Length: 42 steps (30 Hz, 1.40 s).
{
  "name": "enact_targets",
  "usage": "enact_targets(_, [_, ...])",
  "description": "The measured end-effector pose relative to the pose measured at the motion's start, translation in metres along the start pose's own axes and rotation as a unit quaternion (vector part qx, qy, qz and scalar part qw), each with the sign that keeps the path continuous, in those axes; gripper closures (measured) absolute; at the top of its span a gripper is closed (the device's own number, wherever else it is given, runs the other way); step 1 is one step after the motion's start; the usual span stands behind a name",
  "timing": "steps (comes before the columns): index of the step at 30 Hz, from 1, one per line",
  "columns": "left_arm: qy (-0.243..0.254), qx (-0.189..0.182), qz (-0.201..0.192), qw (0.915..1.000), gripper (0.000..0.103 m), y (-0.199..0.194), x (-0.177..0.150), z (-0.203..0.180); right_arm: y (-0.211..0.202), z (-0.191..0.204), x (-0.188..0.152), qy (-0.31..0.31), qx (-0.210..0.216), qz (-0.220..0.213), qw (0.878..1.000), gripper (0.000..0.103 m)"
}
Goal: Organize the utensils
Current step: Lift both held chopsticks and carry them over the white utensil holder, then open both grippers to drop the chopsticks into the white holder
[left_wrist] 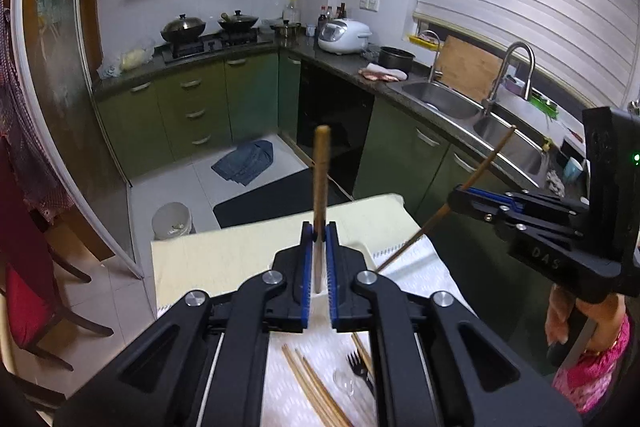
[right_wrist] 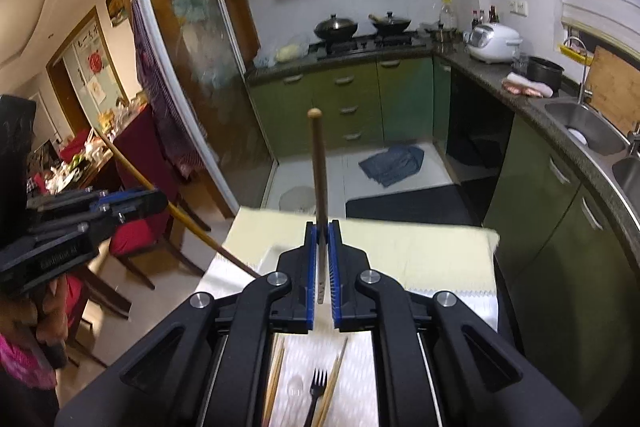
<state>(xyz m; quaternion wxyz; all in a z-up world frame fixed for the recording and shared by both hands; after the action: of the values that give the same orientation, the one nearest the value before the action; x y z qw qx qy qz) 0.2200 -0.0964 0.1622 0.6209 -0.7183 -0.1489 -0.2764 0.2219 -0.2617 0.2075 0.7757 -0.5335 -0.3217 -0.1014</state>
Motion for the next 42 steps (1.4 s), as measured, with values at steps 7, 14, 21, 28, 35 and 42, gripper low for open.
enact_targets(7, [-0.008,0.021,0.033,0.9992,0.096,0.06,0.01,0.006,0.058,-0.007,0.024,0.011,-0.024,0.018,1.0,0.096])
enact_targets(14, [-0.014,0.039,0.086,0.9954,0.096,0.128,-0.007,0.022,0.137,-0.013,-0.004,0.007,-0.044,0.068,0.997,0.096])
enact_targets(21, [-0.026,0.041,0.13,0.9903,0.064,0.165,-0.027,0.031,0.187,-0.016,-0.028,0.004,-0.053,0.107,0.993,0.082])
enact_targets(28, [-0.025,0.039,0.099,0.9939,0.043,0.128,-0.036,0.031,0.159,-0.013,-0.038,-0.001,-0.049,0.08,0.996,0.074])
enact_targets(35, [-0.042,0.034,0.145,0.988,0.028,0.121,-0.122,0.033,0.098,-0.029,-0.085,-0.012,-0.054,0.047,0.997,0.062])
enact_targets(42, [-0.113,0.058,0.265,0.9557,0.027,0.184,-0.215,0.059,0.087,-0.061,-0.157,-0.009,-0.064,0.087,0.994,0.061])
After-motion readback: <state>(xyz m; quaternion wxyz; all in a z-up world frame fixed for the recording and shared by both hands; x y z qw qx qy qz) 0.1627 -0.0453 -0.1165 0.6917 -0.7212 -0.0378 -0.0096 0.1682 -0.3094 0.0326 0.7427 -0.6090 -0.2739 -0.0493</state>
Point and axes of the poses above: each gripper's, at about its wrist camera, not at the fingertips, and y roughly the way its jaws point, z to its left, x to its top, the point moved 5 cm from there along y, roughly the way its jaws point, and after that the axes turned 13 degrees about z, right-handed, at the moved point
